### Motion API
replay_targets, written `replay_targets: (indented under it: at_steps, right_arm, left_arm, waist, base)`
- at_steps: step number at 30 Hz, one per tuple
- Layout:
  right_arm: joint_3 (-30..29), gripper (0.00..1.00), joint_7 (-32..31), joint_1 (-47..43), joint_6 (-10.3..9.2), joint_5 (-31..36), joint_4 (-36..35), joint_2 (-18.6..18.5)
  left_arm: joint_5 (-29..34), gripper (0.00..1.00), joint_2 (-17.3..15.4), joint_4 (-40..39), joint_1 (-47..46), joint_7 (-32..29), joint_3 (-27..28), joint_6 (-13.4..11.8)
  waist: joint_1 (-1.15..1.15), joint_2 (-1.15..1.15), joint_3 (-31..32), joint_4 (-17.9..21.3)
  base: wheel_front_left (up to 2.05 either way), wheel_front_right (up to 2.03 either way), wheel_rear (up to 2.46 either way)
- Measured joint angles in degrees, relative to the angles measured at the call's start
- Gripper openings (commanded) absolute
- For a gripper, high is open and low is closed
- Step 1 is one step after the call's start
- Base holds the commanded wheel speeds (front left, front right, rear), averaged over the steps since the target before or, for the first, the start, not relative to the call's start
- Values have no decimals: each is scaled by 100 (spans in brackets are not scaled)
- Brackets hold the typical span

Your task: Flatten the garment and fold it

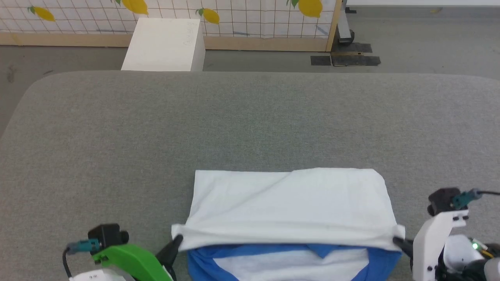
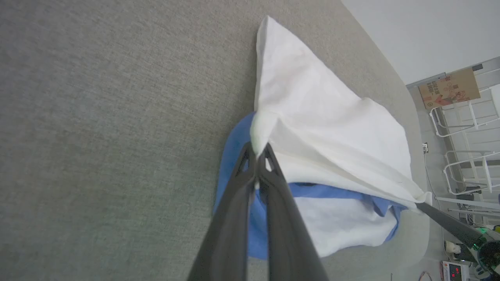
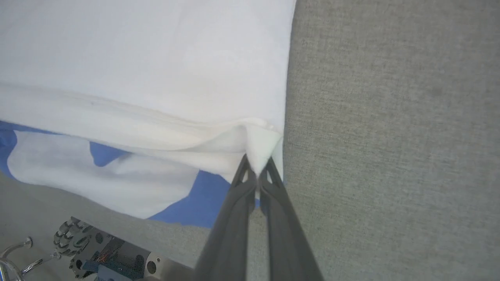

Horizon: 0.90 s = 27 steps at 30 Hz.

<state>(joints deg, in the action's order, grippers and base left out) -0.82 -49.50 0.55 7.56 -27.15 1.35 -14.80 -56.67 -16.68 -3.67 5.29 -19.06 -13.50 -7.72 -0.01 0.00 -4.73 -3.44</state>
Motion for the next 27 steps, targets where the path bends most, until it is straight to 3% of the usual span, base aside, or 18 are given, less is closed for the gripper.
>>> replay_targets:
  at_steps: [7,11,12,13,14,17,23,27]
  right_arm:
    - [97,0,-45,-333,0,110,177,-30]
    - [124,0,-68,-417,0,159,223,-24]
    - [103,2,-52,-421,0,180,229,-8]
    - [101,29,-40,-420,0,204,229,-1]
    - [103,100,-40,-421,0,212,225,-1]
    - [18,100,-35,-446,0,212,115,-8]
    - [-285,100,-514,-815,0,-116,-612,-214]
    - [-868,100,-857,-879,0,-578,-1216,-245]
  left_arm:
    - [4,0,-49,155,446,-164,-58,-298]
    - [4,0,-55,263,471,-234,-111,-347]
    - [1,10,-43,293,471,-236,-109,-349]
    - [-1,35,-36,312,471,-245,-115,-352]
    - [1,100,-37,324,472,-260,-129,-367]
    - [3,100,-65,314,474,-321,-135,-463]
    - [112,100,-439,-1,563,-509,-14,-753]
    - [318,100,-642,-479,560,-261,193,-847]
  waist:
    - [0,0,65,17]
    - [0,0,112,10]
    - [0,0,130,14]
    - [0,0,147,18]
    - [0,0,166,26]
    - [0,0,225,42]
    - [0,0,393,43]
    - [0,0,458,35]
  base:
    - [0,0,0]
    - [0,0,0]
    - [0,0,0]
    - [0,0,0]
    - [0,0,0]
    - [0,0,0]
    - [0,0,0]
    - [0,0,0]
